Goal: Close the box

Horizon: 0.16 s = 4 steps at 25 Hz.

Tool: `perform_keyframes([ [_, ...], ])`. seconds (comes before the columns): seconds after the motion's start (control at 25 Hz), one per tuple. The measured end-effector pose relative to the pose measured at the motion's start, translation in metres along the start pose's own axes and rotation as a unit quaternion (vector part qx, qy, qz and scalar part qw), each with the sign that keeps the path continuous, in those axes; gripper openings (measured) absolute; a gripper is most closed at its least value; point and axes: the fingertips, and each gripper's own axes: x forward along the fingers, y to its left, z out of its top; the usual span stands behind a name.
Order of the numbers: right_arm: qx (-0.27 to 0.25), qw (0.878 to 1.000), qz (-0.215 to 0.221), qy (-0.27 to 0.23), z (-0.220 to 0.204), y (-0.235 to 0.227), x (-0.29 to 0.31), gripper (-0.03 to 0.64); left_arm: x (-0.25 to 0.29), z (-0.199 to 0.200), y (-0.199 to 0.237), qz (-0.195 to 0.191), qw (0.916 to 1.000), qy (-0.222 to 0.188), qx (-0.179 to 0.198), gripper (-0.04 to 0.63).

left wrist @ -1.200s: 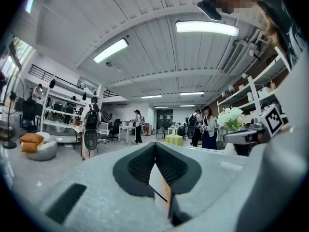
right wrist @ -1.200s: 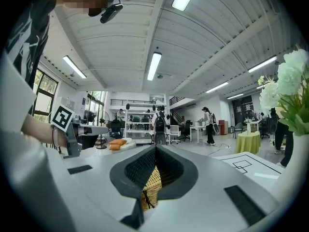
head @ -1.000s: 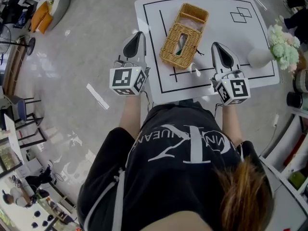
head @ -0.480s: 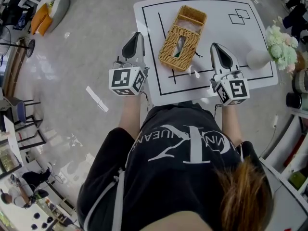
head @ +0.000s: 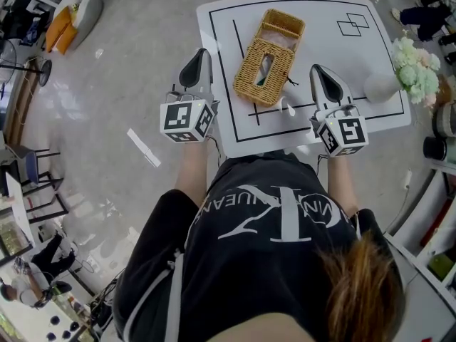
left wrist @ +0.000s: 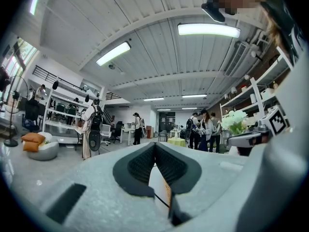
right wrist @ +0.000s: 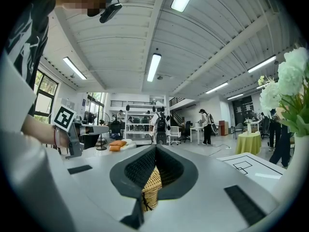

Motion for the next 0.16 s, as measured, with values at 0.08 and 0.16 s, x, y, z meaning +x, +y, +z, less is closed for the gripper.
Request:
perform_keyframes([
  [0.08,0.000,1.000,0.000,0.002,-0.0018,-0.0002,-0.0002,-0.003,-0.0004,-0.0009,0.0005,0.001,1.0000,0.000,-0.002,0.011],
  [0.16,-0.001,1.000,0.001,0.003,-0.0037,-0.0003,-0.0005,-0.003,-0.0007,-0.0018,0.0007,0.001,1.0000,0.001,-0.003,0.011],
])
